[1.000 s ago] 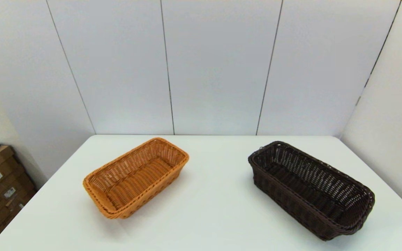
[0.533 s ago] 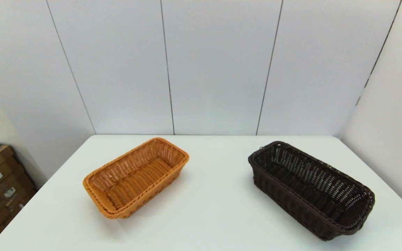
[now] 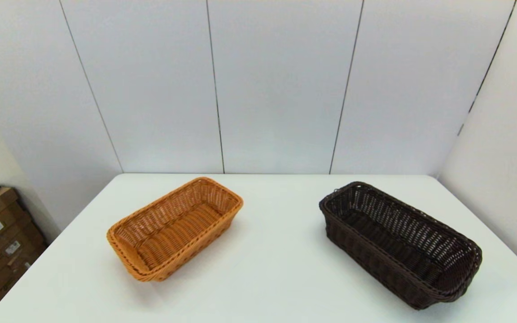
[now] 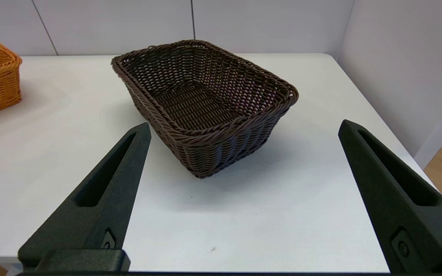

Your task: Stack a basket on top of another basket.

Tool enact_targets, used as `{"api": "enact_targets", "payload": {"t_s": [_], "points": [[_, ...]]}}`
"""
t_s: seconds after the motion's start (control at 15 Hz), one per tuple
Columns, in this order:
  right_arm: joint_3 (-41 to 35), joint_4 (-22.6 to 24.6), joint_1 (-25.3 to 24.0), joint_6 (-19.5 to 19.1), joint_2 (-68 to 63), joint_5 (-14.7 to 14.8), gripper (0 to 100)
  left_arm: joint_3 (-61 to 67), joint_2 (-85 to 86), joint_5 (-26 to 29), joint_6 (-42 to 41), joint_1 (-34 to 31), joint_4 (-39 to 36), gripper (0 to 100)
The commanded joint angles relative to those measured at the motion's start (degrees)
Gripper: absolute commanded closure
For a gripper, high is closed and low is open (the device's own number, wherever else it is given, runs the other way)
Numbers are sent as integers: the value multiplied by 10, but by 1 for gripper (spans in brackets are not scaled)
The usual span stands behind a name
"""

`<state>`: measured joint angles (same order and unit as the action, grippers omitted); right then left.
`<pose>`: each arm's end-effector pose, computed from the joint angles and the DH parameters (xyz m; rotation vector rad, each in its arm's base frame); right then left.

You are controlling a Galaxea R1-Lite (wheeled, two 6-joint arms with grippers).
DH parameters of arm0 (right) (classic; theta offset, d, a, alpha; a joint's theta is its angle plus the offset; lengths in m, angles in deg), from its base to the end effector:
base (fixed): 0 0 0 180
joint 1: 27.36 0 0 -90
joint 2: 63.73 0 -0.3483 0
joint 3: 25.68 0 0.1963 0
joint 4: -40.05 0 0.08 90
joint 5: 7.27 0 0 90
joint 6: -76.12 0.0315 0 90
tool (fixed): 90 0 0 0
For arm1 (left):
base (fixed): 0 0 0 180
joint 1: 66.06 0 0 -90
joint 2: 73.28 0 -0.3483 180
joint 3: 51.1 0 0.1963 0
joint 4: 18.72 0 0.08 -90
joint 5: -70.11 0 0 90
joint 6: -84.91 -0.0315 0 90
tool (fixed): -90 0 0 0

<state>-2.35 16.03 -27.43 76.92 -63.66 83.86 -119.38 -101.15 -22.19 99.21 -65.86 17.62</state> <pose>-0.0567 -0.0007 0.0763 0.0138 0.0107 -0.0186 -0.0472 0.0014 0.2980 -0.2510 -0.0752 0.0276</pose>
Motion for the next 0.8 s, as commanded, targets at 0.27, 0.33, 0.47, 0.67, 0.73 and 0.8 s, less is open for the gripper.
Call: {"api": "enact_targets", "payload": {"t_s": [0.27,0.33,0.47,0.67,0.73,0.8], "points": [[0,0,0,0,-1,0,0,-366,-472,-124,271,-3,360,0],[0,0,0,0,-1,0,0,-364,-503,-124,304,-2,381,0],[0,0,0,0,-1,-1,0,-362,-560,-95,349,0,419,0],[0,0,0,0,-1,0,0,-361,-617,-9,372,-2,458,0],[0,0,0,0,-1,0,0,-358,-633,24,376,-2,468,0],[0,0,0,0,-1,0,0,-354,-645,49,376,-2,473,0]]}}
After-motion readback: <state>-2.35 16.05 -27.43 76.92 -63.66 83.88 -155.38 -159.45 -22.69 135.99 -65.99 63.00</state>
